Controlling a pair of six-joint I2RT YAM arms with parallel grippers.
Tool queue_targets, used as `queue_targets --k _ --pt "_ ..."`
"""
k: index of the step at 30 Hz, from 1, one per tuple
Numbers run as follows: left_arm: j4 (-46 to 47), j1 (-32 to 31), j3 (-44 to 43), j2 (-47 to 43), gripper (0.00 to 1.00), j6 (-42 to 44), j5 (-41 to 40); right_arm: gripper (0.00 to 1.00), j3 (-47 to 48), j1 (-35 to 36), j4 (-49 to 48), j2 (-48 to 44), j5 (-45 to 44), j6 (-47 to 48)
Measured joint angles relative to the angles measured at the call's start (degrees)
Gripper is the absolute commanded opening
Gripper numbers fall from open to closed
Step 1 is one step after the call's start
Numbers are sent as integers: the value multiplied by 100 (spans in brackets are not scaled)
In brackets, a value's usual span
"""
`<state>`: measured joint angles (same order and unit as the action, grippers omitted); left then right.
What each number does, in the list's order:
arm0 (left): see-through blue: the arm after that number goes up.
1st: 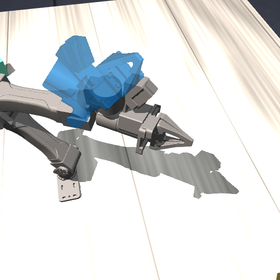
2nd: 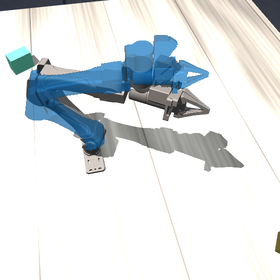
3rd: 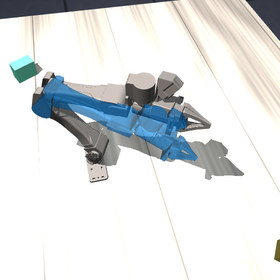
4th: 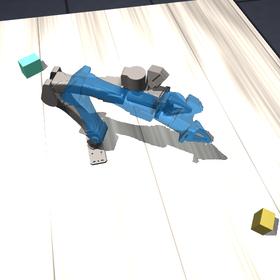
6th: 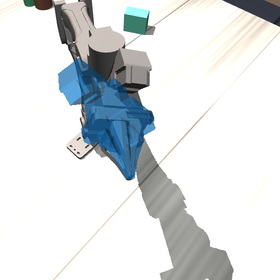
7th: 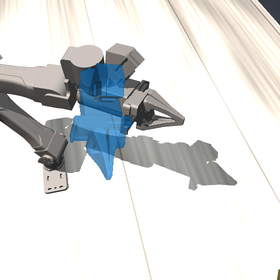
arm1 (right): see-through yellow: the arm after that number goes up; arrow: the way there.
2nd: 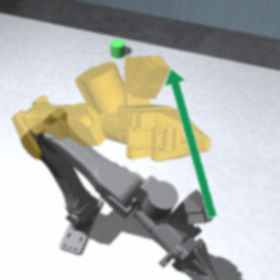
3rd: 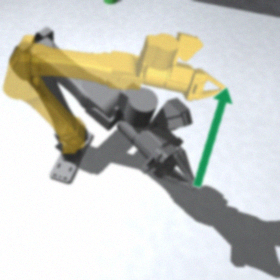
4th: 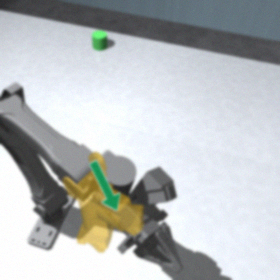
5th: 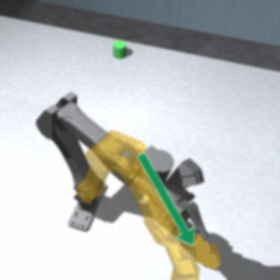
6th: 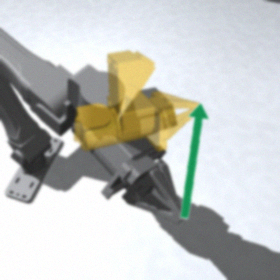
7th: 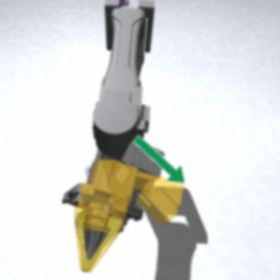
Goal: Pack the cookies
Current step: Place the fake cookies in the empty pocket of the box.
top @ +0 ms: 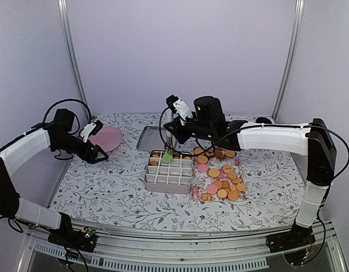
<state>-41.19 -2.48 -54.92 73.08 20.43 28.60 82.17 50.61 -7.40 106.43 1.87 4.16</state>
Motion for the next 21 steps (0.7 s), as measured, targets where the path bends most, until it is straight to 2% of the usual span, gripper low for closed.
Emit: queue_targets --k 21 --pt "2 -4 0 -2 87 17 -42 0 413 505 367 389 -732 299"
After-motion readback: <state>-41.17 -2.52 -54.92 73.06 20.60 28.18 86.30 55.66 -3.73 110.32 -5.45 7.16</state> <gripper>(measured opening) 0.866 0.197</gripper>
